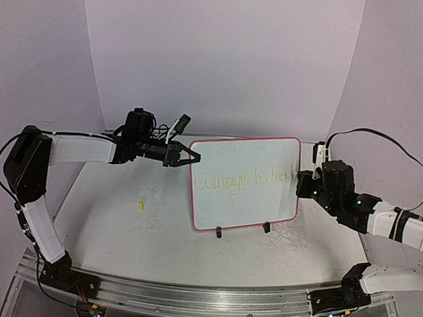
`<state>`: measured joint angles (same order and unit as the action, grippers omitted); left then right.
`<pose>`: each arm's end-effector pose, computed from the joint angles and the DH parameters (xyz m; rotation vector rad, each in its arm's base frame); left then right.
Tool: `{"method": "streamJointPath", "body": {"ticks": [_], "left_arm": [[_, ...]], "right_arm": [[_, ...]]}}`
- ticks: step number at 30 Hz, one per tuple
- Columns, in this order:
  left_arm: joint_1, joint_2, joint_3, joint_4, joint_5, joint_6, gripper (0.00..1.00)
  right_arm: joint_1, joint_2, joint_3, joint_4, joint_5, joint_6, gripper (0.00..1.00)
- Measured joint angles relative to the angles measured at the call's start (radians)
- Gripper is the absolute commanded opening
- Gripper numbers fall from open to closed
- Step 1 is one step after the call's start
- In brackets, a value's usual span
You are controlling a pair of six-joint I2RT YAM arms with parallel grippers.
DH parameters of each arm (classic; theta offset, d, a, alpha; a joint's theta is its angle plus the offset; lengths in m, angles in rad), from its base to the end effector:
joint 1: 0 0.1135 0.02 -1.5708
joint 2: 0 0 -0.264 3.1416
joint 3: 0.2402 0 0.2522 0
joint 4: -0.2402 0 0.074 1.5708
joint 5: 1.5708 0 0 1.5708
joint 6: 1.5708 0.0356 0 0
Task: Write a sentence on the whiteboard
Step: Write a sentence at the center of the board.
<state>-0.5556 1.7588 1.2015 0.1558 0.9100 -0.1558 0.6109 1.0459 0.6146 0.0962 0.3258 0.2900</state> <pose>0.3226 -0.2334 0.2568 1.0073 1.7880 -1.3454 0.2007 0.1266 0.2586 -0.0838 1.8972 0.3045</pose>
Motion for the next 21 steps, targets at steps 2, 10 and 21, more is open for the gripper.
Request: {"method": "streamJointPath", "body": {"ticks": [2,10,21], "left_arm": [[0.0,0.0,0.0,0.0,-0.001,-0.001,0.0],[-0.001,0.0,0.0,0.0,-0.004,-0.001,0.0],[-0.002,0.0,0.0,0.0,-0.004,0.003,0.0]], "right_arm": [[0.0,-0.013,-0.031,-0.008,-0.007,0.015,0.0],[0.0,-0.039,-0.067,-0.035,-0.016,0.044,0.0],[0.01,-0.141,-0.056,-0.063,-0.189,-0.026,0.0]]}}
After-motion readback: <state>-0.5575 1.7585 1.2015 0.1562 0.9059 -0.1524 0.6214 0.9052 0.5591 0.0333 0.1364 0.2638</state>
